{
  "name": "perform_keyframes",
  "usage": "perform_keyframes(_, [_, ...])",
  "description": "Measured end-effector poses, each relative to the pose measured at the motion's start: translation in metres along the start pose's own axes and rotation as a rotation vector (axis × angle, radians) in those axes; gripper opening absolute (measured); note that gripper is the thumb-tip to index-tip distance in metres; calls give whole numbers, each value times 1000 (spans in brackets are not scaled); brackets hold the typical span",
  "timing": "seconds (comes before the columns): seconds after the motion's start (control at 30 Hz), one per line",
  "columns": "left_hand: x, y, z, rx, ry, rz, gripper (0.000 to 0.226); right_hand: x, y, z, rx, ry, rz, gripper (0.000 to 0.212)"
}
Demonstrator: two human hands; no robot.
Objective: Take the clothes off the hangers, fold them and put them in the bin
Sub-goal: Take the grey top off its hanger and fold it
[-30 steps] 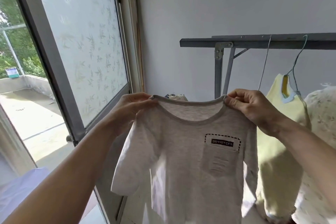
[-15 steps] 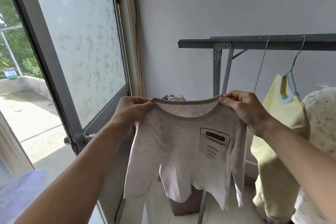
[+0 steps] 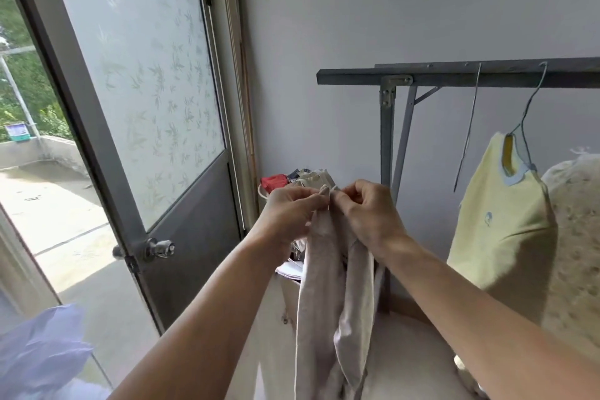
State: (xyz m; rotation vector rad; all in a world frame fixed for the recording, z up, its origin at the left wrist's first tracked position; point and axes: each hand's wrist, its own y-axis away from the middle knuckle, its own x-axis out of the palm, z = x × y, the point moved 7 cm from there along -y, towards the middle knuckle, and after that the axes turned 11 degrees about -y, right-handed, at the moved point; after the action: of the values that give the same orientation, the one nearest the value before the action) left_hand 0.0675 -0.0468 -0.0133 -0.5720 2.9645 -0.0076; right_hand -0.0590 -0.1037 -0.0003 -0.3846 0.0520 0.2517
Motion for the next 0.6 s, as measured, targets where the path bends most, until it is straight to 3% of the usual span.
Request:
perform_keyframes(0.27, [3,8,-3,-20,-9,-1,18,5,2,2,12,-66,18,20])
perform_keyframes(0.43, [3,10,-6,-40,20,31,30,0,2,9,16,-54,29,34])
perform_keyframes(0.6, [9,19,-17,19,12,91,37,4,-2,15,19,-8,122,20])
